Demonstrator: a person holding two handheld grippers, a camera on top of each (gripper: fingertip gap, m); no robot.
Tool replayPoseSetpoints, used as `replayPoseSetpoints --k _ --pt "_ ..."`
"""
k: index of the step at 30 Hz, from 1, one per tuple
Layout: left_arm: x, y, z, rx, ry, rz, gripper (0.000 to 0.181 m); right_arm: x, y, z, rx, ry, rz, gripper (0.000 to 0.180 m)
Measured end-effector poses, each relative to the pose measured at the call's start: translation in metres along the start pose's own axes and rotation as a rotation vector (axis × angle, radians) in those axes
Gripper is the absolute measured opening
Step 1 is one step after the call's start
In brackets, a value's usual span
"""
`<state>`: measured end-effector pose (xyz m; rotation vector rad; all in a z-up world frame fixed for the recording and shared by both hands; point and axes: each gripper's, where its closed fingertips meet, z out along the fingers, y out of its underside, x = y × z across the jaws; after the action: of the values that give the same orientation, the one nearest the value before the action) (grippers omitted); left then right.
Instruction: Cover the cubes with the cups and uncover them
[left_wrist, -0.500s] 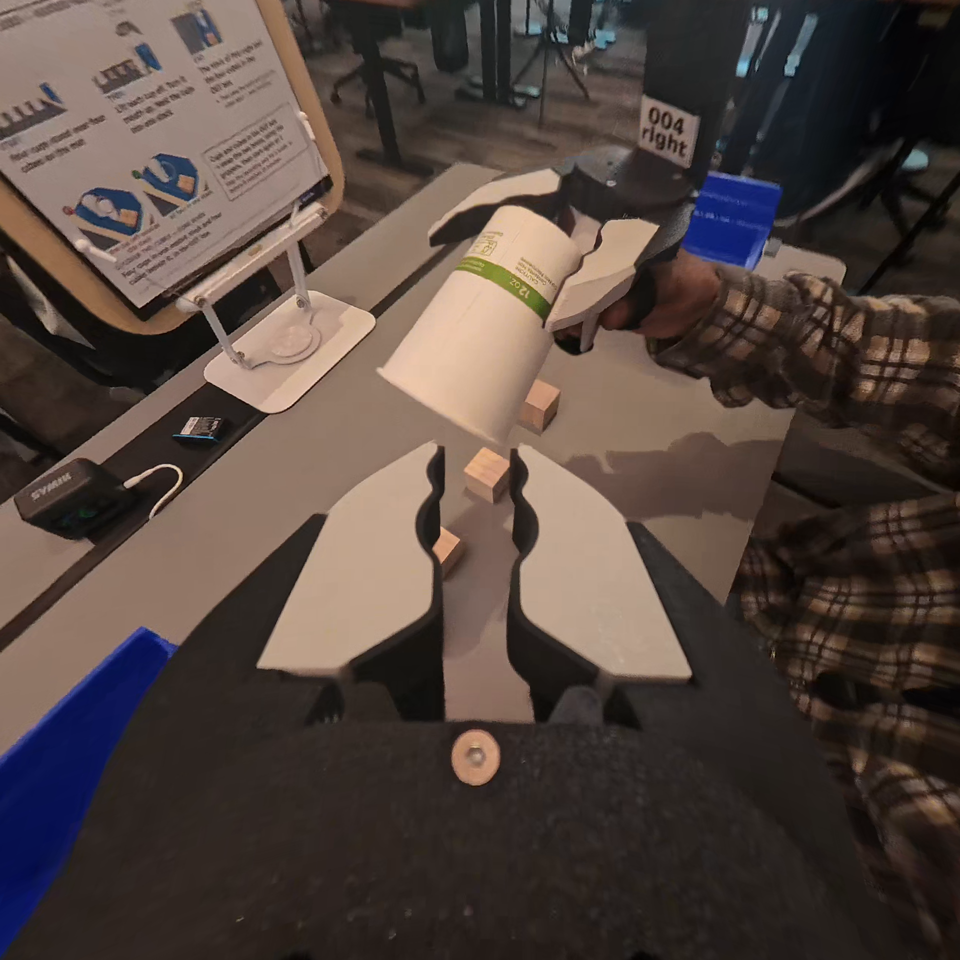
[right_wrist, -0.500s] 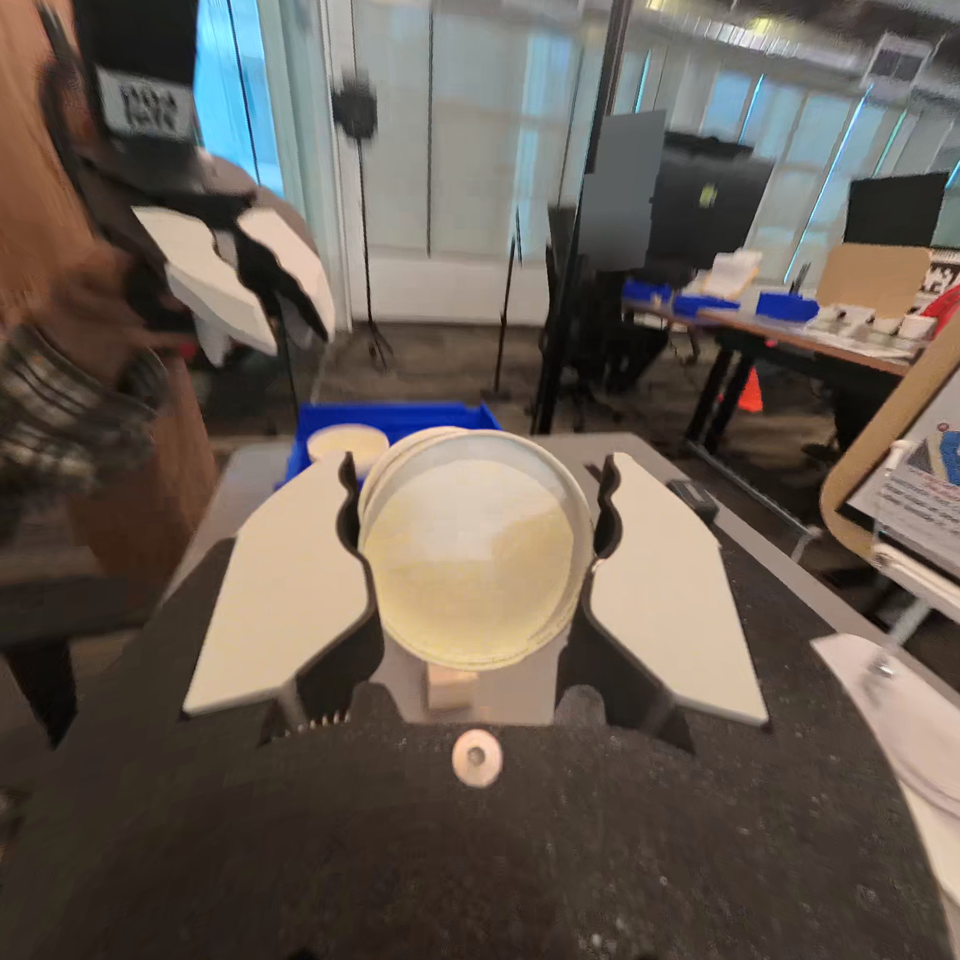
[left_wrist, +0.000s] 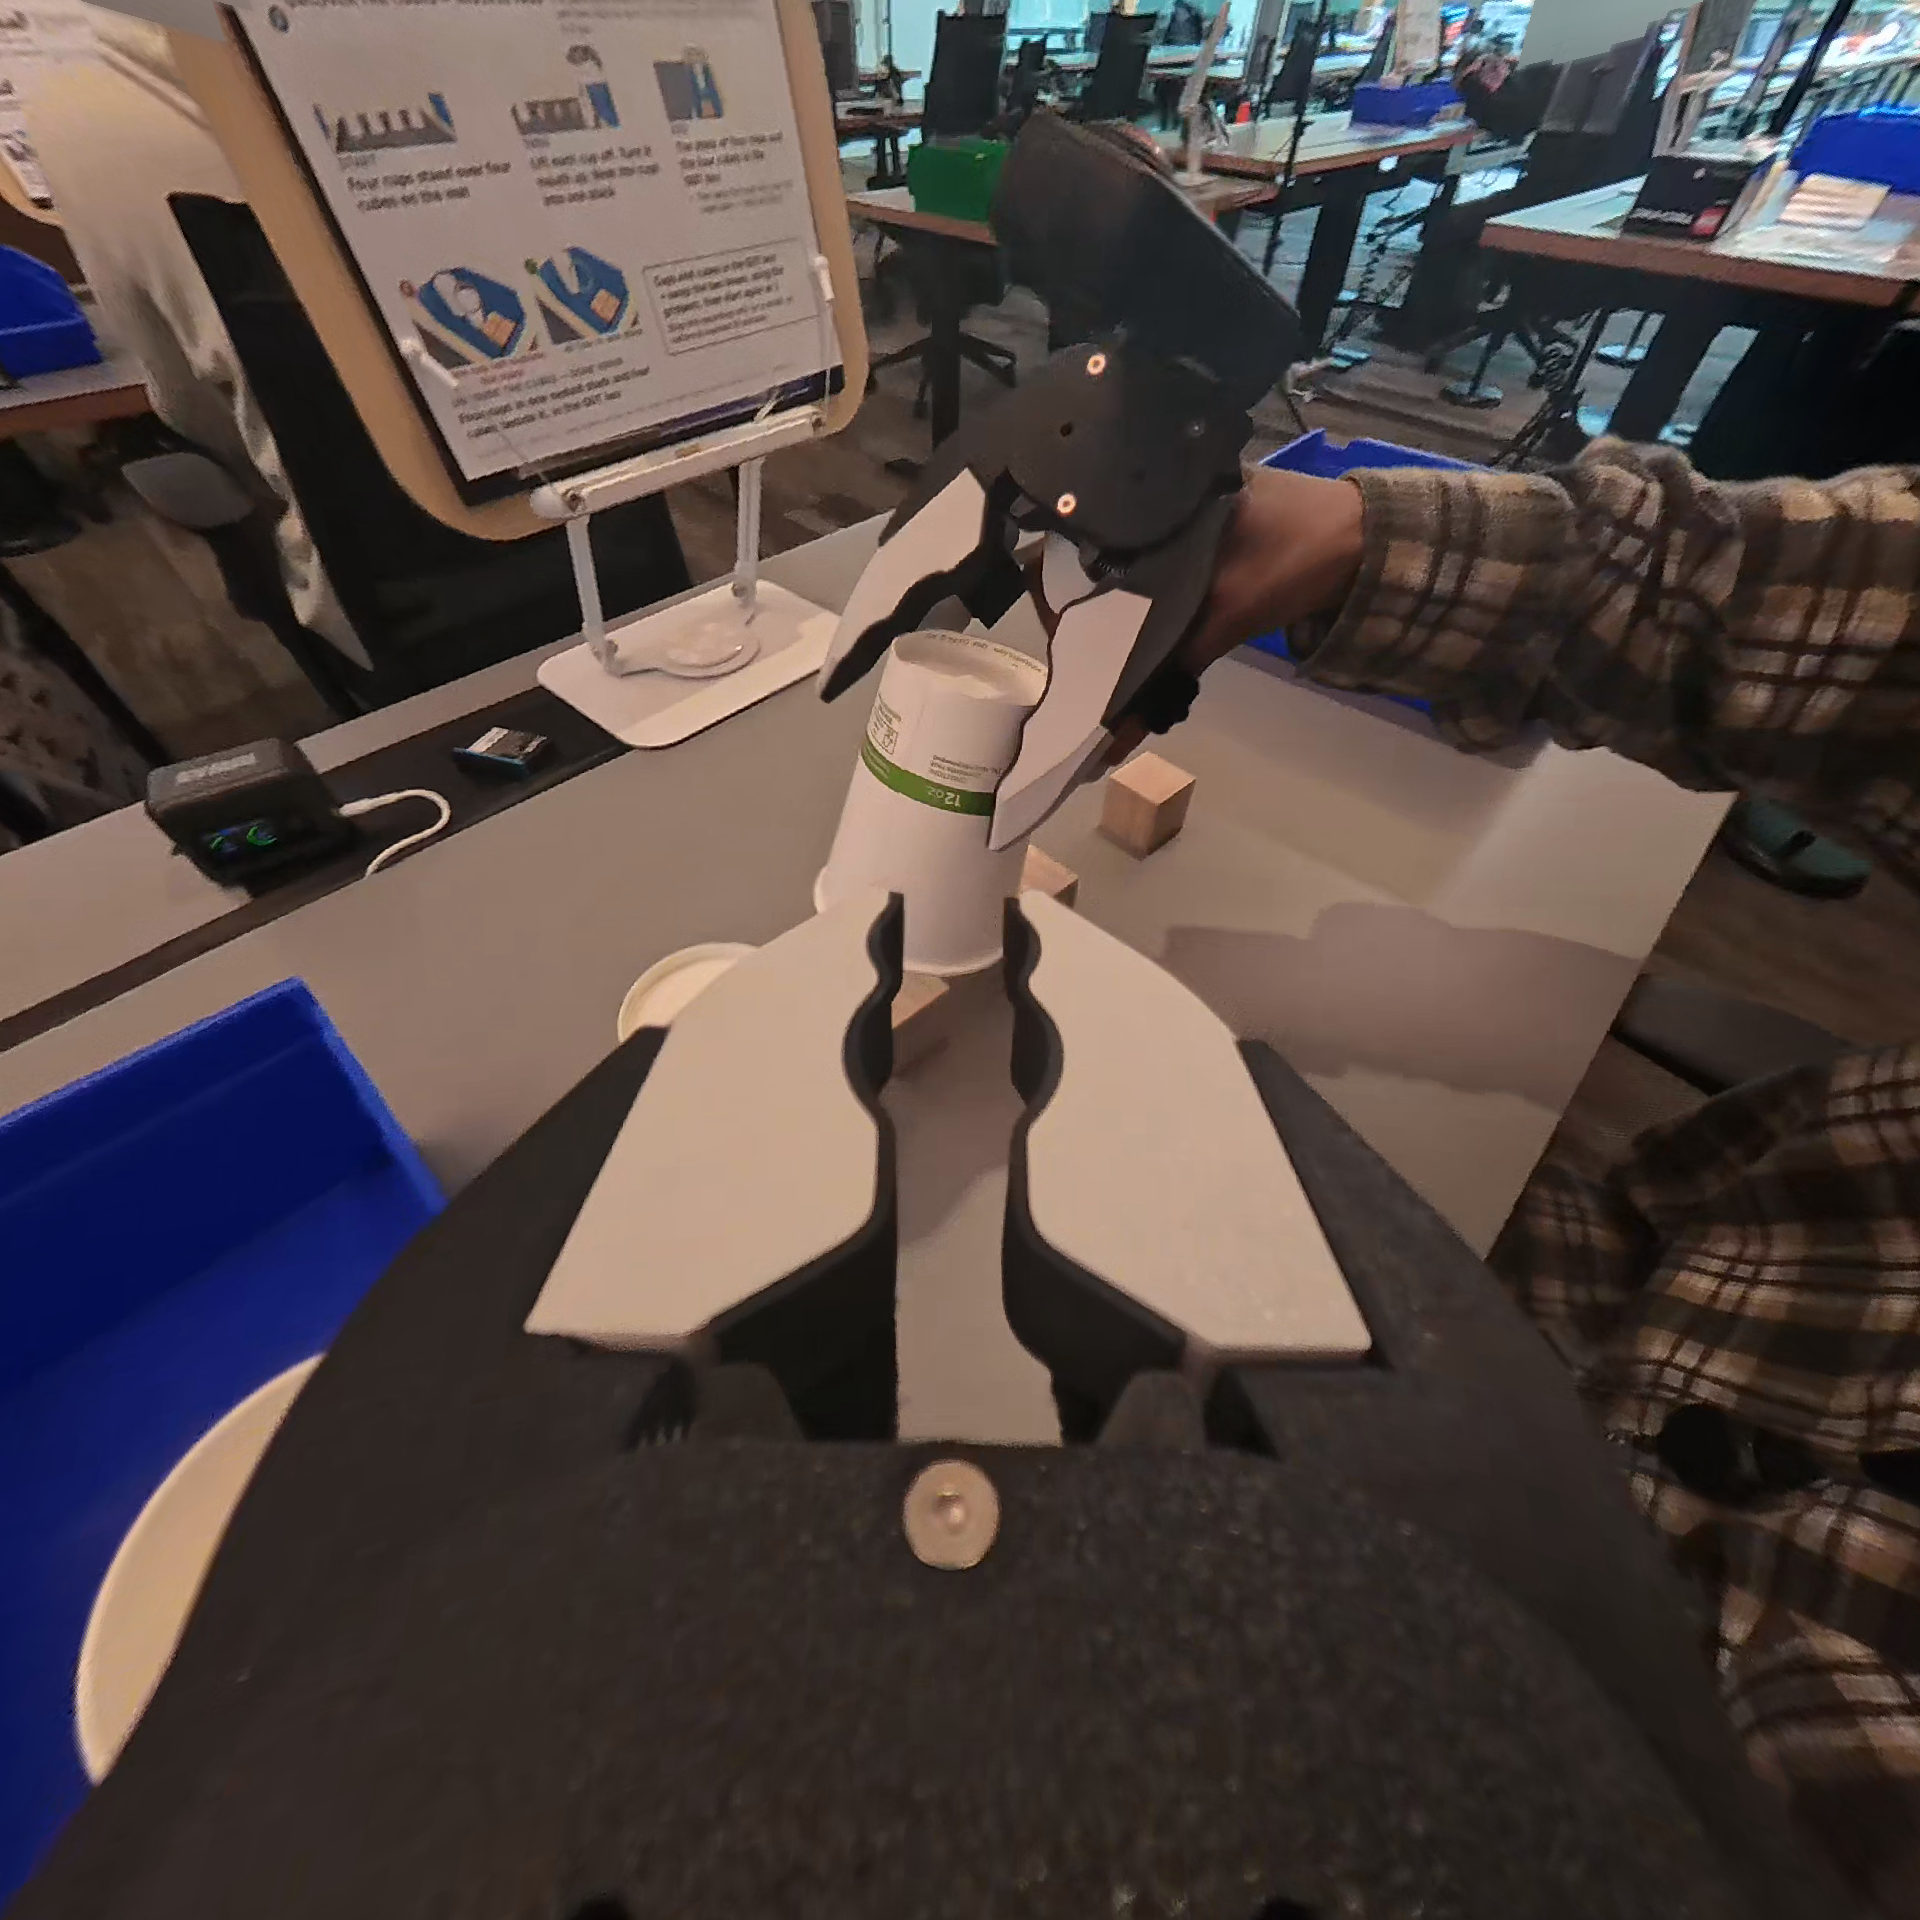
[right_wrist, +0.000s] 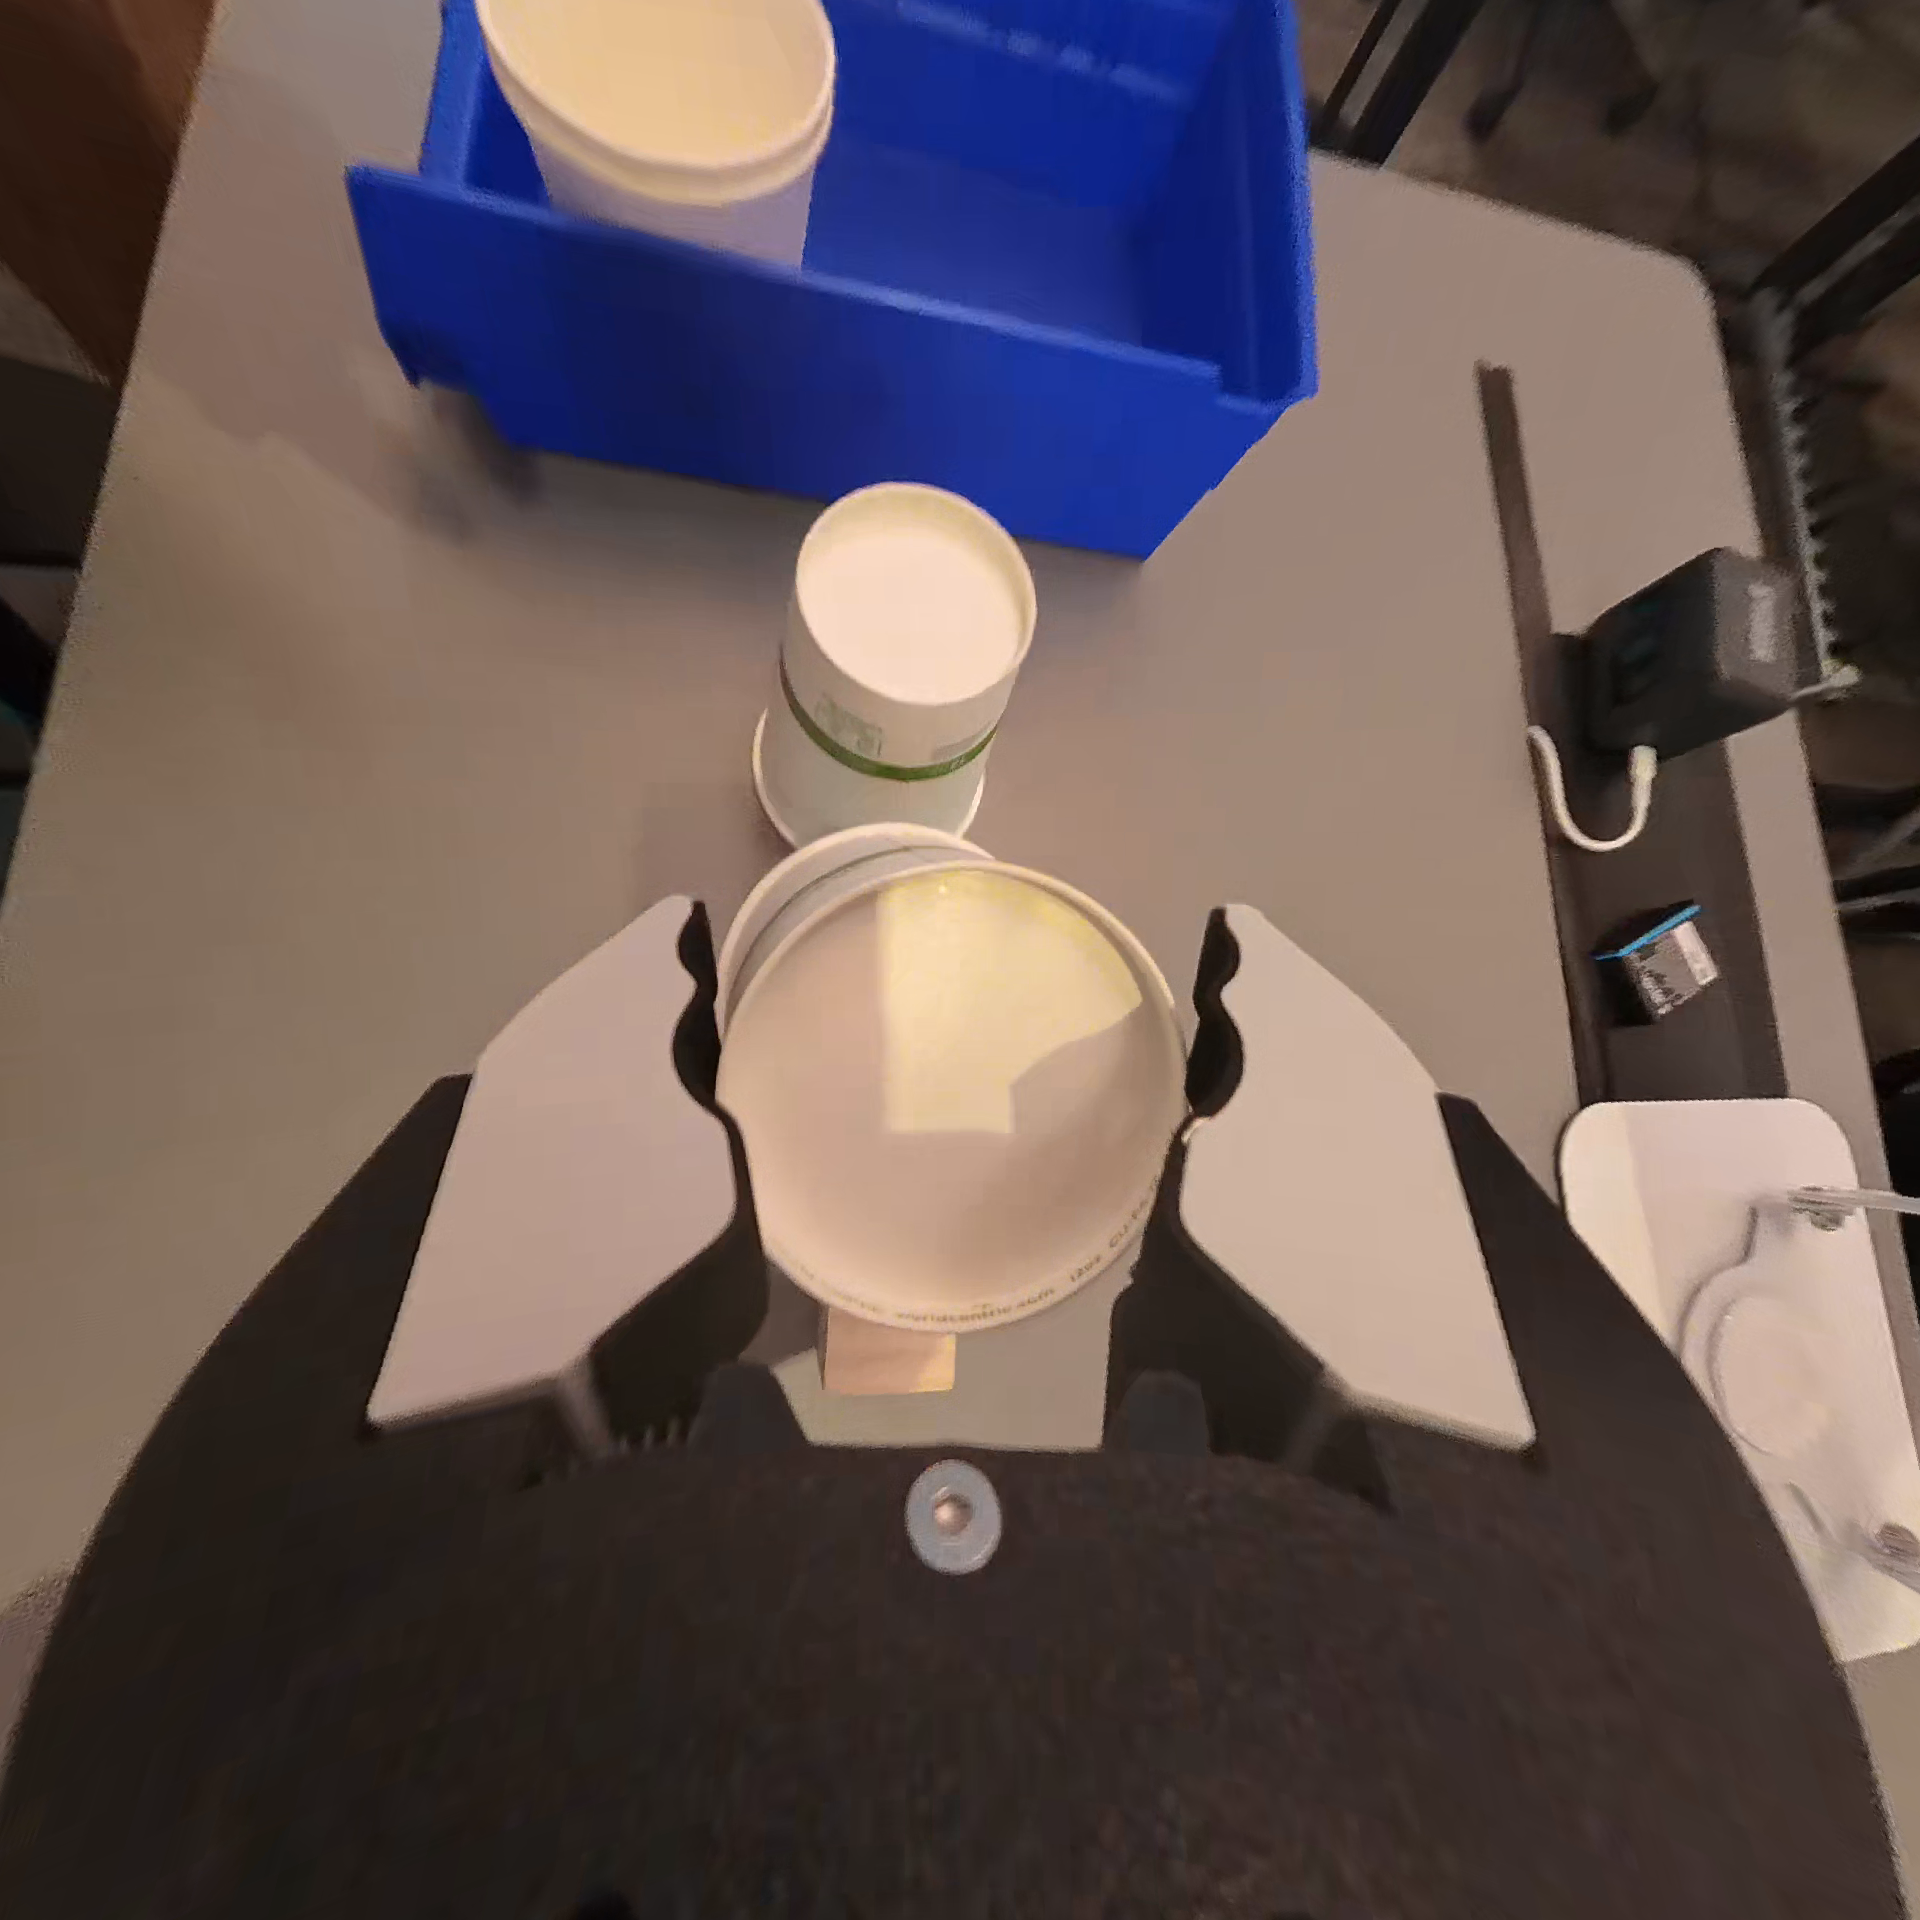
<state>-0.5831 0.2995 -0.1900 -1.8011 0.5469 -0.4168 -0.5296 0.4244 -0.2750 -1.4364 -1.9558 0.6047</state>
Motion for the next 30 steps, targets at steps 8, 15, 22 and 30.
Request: replayPoseSetpoints --k 8,15,22,30 --pt "0.001 0.016 -0.013 0.048 -0.003 -0.019 0.017 -0.002 0.012 0.033 -0.178 -0.042 -0.059 0.088" --pt "-0.003 0.019 -0.017 0.024 -0.029 0.010 0.017 -0.009 0.021 0.054 -0.267 -0.080 -0.103 0.088" --pt "-0.008 0.021 -0.017 0.024 -0.030 0.000 0.017 -0.017 0.042 0.070 -0.331 -0.122 -0.118 0.088" --pt "-0.011 0.022 -0.015 0.011 -0.045 0.011 0.017 -0.018 0.051 0.077 -0.357 -0.145 -0.115 0.089"
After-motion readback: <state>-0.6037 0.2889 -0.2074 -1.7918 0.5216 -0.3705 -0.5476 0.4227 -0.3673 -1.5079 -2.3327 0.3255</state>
